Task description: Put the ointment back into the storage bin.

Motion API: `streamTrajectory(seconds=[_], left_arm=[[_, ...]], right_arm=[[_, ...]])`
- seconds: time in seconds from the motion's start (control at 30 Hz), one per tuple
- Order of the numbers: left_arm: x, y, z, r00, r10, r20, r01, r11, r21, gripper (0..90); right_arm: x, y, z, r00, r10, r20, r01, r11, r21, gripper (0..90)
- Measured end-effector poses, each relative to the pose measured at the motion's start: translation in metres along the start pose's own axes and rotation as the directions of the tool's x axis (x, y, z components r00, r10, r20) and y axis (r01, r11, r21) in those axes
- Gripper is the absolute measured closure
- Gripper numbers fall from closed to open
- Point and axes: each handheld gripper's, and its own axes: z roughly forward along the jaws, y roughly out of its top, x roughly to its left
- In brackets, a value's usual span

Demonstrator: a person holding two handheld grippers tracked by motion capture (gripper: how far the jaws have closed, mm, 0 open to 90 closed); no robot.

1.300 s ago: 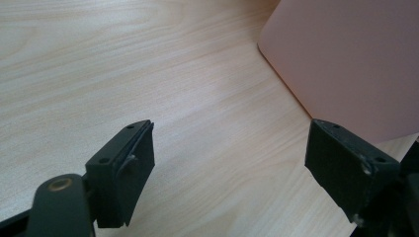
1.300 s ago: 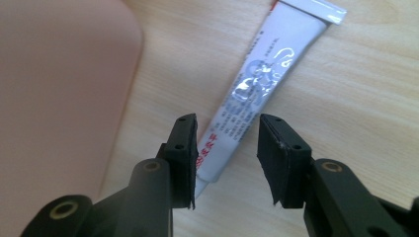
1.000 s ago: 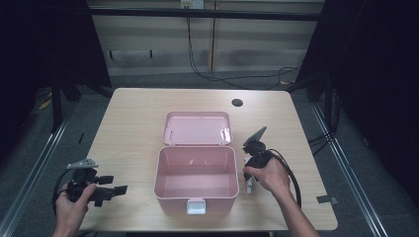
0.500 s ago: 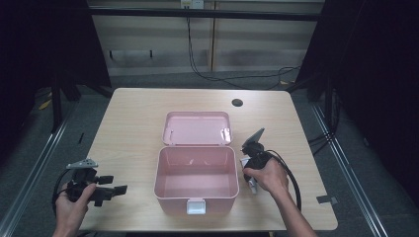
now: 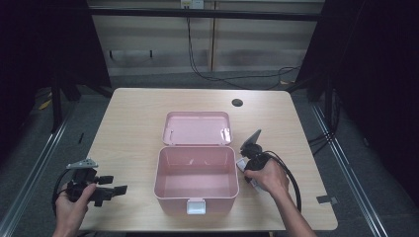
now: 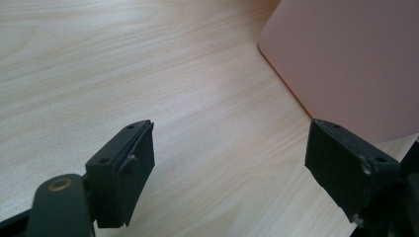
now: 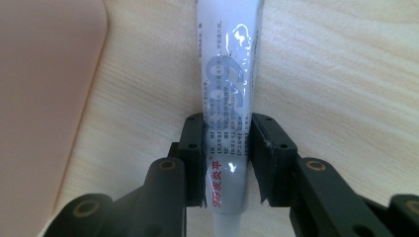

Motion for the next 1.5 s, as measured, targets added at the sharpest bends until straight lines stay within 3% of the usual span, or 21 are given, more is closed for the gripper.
streamTrajectory(seconds=[0.13,0.83,1.17,1.5], left_arm=[[0.0,0.0,0.0,1.0,0.0,-0.001,0.0,1.0,-0.002,19.0],[-0.001,0.0,0.001,1.0,-0.004,-0.005,0.004,1.0,-0.001,19.0],[0.0,0.0,0.0,1.0,0.001,0.0,-0.001,1.0,0.0,19.0],[-0.001,0.0,0.001,1.0,-0.001,-0.004,0.001,1.0,-0.001,19.0]], right_arm=[[0.001,0.001,0.0,0.9999,-0.013,0.01,0.013,0.9999,0.002,69.0],[-0.014,-0.017,-0.009,0.9917,-0.11,-0.066,0.107,0.9931,-0.048,71.5],[-0.021,-0.025,-0.019,0.9858,-0.123,-0.114,0.112,0.989,-0.096,71.5],[-0.03,-0.035,-0.032,0.9802,-0.155,-0.123,0.139,0.9817,-0.13,71.5]])
